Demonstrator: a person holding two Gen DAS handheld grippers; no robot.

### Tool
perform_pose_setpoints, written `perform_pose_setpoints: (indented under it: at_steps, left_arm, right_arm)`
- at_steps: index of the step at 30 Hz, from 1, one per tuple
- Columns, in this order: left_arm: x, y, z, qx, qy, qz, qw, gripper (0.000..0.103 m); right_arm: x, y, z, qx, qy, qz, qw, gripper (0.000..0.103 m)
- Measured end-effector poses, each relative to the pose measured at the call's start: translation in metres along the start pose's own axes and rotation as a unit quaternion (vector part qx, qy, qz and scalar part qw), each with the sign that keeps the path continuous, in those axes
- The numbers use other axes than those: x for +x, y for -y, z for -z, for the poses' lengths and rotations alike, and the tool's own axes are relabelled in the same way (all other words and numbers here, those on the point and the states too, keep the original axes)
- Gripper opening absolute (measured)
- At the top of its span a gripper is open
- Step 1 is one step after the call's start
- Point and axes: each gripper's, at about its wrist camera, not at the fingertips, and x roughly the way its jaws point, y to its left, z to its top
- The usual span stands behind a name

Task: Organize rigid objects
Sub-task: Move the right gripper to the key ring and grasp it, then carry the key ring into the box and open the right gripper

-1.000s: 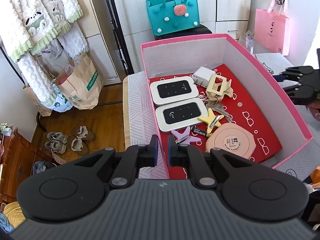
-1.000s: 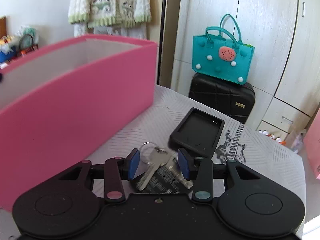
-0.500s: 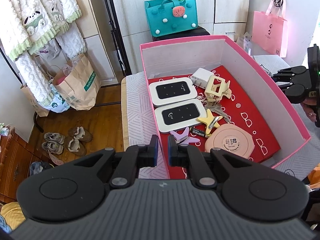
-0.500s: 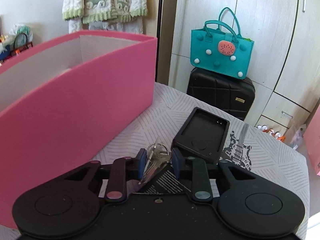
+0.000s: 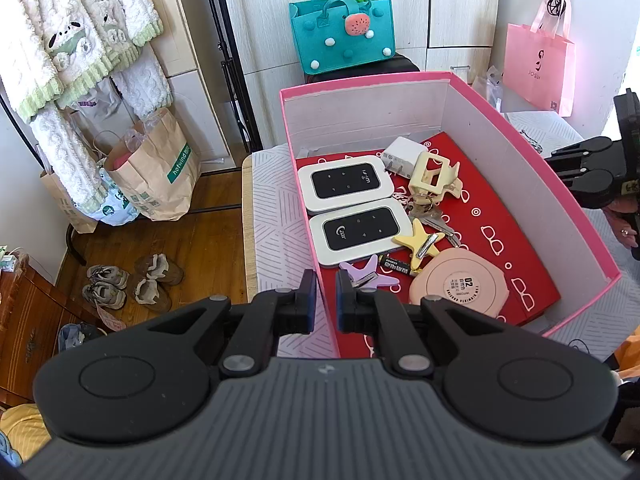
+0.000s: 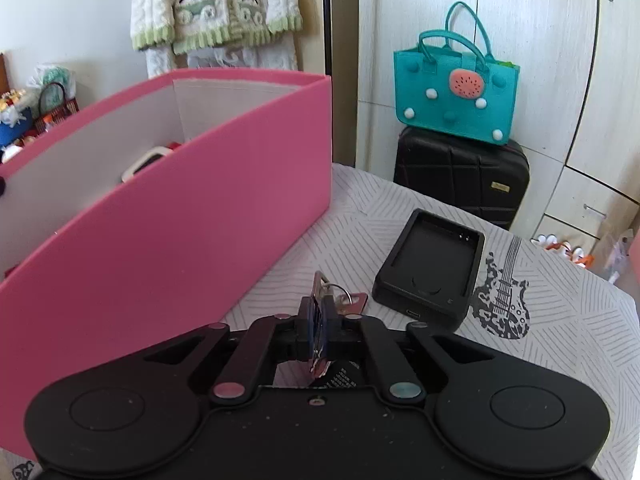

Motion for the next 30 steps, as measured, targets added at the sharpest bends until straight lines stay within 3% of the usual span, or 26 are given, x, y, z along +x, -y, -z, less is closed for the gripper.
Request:
perform_pose_setpoints:
  at_steps: [10, 15, 23, 30]
  left_arm:
    - [0.0, 0.0, 0.001, 0.001, 0.0, 0.0, 1.0, 0.007]
    - [0.0, 0.0, 0.001, 0.0, 0.0, 0.0, 1.0, 0.007]
    - [0.0, 0.0, 0.001, 0.0, 0.001, 0.0, 1.0, 0.007]
    - [0.0, -0.001, 0.001, -0.002, 0.0, 0.001, 1.0, 0.007]
  right_arm:
    - [0.01, -0.001, -0.002, 0.011, 0.014, 0.008, 1.0, 0.014]
    - [0.007, 0.004, -0.002, 0.021, 0.024, 0.021, 0.999, 0.003]
    - [-0.024, 0.022, -0.002, 0.092, 0.039, -0.026, 0.995, 0.003]
    - [-0.052, 0.025, -0.007, 0.106, 0.056, -0.048, 0.992, 0.003]
